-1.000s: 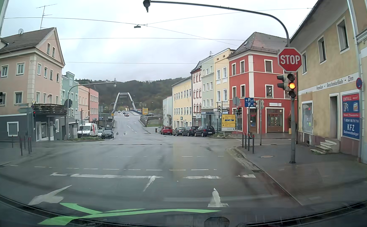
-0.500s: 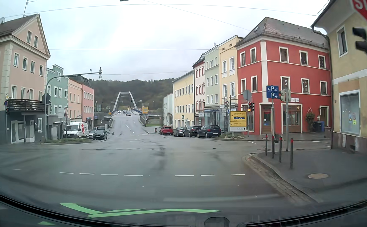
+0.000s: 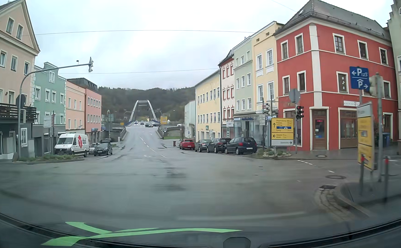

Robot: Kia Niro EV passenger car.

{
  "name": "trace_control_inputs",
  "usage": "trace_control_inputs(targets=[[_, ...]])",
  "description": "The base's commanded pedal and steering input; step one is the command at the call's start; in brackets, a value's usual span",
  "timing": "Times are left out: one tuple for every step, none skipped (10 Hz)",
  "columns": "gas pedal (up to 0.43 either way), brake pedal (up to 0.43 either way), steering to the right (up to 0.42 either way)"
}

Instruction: Follow the waypoints while adhering to traffic rules and regulations

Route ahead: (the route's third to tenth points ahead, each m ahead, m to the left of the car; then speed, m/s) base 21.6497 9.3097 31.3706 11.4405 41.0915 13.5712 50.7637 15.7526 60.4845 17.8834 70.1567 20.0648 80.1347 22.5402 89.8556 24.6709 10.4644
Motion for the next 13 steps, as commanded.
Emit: trace_control_inputs(targets=[[0.059, 0.000, -0.048], [0.047, 0.000, -0.049], [0.047, 0.000, -0.049], [0.028, 0.000, -0.049], [0.000, 0.000, -0.049], [0.000, 0.000, -0.049], [0.000, 0.000, -0.048], [0.000, 0.000, -0.045], [0.000, 0.000, -0.039], [0.000, 0.000, -0.036], [0.000, 0.000, -0.033], [0.000, 0.000, -0.032], [0.000, 0.000, -0.039]])
